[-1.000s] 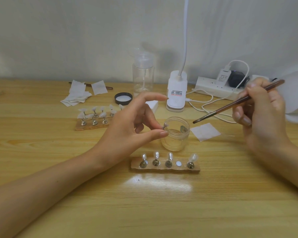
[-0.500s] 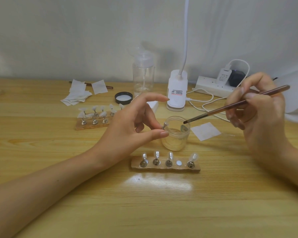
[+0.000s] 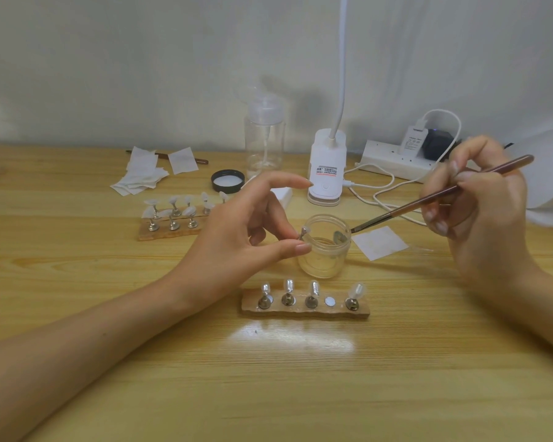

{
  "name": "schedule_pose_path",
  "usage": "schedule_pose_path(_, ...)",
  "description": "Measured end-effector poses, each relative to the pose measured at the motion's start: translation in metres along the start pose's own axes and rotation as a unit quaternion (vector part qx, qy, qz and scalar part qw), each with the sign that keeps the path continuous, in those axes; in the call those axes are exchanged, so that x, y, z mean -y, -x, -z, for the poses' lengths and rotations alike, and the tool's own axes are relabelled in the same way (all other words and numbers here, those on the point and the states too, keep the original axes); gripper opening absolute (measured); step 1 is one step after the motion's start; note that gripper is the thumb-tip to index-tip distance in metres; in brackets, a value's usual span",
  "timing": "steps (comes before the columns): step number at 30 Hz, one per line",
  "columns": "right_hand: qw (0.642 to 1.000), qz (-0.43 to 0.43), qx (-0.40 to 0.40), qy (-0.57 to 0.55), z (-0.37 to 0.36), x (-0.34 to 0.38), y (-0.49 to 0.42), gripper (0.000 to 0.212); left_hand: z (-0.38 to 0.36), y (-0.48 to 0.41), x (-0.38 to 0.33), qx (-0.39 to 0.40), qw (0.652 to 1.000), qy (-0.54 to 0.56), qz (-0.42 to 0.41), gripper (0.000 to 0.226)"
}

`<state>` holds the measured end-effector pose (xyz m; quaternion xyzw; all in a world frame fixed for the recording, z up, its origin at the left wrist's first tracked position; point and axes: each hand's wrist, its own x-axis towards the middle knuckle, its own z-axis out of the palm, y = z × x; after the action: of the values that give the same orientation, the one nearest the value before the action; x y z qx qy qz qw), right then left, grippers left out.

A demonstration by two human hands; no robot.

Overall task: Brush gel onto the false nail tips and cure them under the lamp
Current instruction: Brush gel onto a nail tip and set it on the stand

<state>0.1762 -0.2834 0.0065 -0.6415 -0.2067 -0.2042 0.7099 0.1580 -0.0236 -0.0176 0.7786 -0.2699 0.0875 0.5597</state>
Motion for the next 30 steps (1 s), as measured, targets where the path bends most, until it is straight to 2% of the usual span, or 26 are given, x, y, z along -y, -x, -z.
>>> schedule_pose_path(4,0.999,0.000,-0.037,-0.028,-0.001,0.003,-0.003,0.019,0.000,0.000,0.000,-0.004,1.000,0.001,0.002,0.056)
schedule_pose_path(7,0.996,-0.031,-0.063,-0.057,-0.006,0.004,-0.001,0.017,0.000,0.000,0.001,-0.001,1.000,0.005,0.001,0.056)
schedule_pose_path(11,0.991,-0.100,-0.032,-0.084,-0.017,-0.001,0.009,0.030,0.000,-0.001,0.003,0.002,1.000,0.011,0.000,0.056)
schedule_pose_path(20,0.974,-0.207,-0.036,-0.089,-0.025,-0.007,0.016,0.024,-0.001,-0.001,0.002,0.002,1.000,0.026,0.008,0.056)
schedule_pose_path(26,0.977,-0.197,-0.009,-0.081,-0.025,-0.008,0.017,0.023,0.000,-0.001,0.000,0.003,1.000,0.025,0.013,0.056)
schedule_pose_path(30,0.977,-0.199,-0.040,-0.064,-0.024,-0.008,0.018,0.026,0.000,0.000,-0.002,0.002,1.000,0.019,0.011,0.058)
